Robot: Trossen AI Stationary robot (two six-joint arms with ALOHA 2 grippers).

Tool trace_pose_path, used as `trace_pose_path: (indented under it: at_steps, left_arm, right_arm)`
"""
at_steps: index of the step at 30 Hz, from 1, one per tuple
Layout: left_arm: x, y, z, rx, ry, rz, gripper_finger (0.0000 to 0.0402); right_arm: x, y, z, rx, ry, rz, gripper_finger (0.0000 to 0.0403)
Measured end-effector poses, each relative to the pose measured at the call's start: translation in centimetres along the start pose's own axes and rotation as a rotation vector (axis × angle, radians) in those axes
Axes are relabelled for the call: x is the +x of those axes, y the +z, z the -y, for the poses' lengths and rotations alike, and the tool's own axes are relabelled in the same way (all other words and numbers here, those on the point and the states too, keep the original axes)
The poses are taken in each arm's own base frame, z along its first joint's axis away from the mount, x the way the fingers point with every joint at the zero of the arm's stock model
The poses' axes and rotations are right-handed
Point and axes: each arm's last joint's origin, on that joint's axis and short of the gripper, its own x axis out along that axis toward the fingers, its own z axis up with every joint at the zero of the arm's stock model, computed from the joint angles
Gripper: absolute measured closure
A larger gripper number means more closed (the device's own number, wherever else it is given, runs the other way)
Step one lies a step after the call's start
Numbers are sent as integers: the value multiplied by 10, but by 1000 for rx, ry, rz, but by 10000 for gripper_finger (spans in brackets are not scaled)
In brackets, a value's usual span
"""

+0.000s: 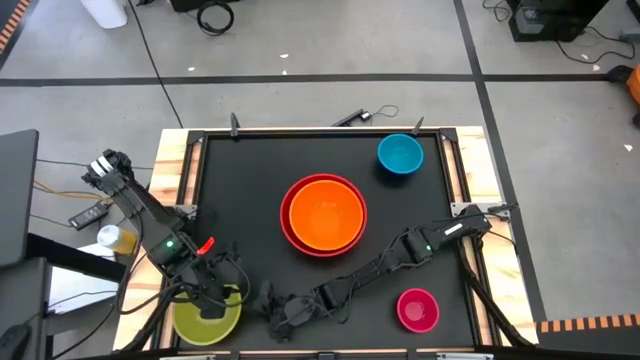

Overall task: Nest bowls inside each other
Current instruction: Stack the green bowl on top of the orange bowl

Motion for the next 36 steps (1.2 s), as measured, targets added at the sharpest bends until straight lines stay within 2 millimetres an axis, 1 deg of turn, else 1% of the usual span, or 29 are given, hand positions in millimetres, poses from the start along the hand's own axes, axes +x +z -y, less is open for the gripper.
trace_pose_path:
  at_steps: [5, 12, 15, 19, 21, 23, 26, 29, 32, 34, 36]
  left_arm:
    - [0, 0, 0, -53, -1, 1, 267]
    - [0, 0, 0, -92, -15, -14, 267]
    - [0, -2, 2, -144, -62, -68, 267]
    - [-1, -6, 6, -275, -159, -203, 267]
    - [-1, -8, 8, -305, -158, -210, 270]
    - [4, -8, 13, -323, -151, -203, 274]
    - [20, -11, 27, -354, -156, -215, 277]
    - [34, -15, 39, -373, -197, -308, 273]
    - [44, -21, 42, -412, -180, -409, 266]
    - [48, -22, 43, -420, -171, -419, 260]
    - [51, -23, 43, -419, -162, -423, 257]
  right_arm:
    - [0, 3, 2, -121, 12, 48, 281]
    - [1, 3, 3, -146, 58, 115, 279]
    - [2, 0, 5, -150, 75, 139, 279]
    - [4, -3, 10, -141, 62, 158, 279]
    - [5, -4, 13, -135, 40, 154, 279]
    - [6, -6, 16, -132, 10, 121, 279]
    - [7, -8, 17, -131, -34, 50, 279]
    - [7, -10, 15, -155, -12, 40, 279]
    - [7, -9, 13, -197, 70, 68, 279]
    - [7, -7, 13, -192, 103, 92, 279]
    - [7, -7, 16, -157, 89, 101, 279]
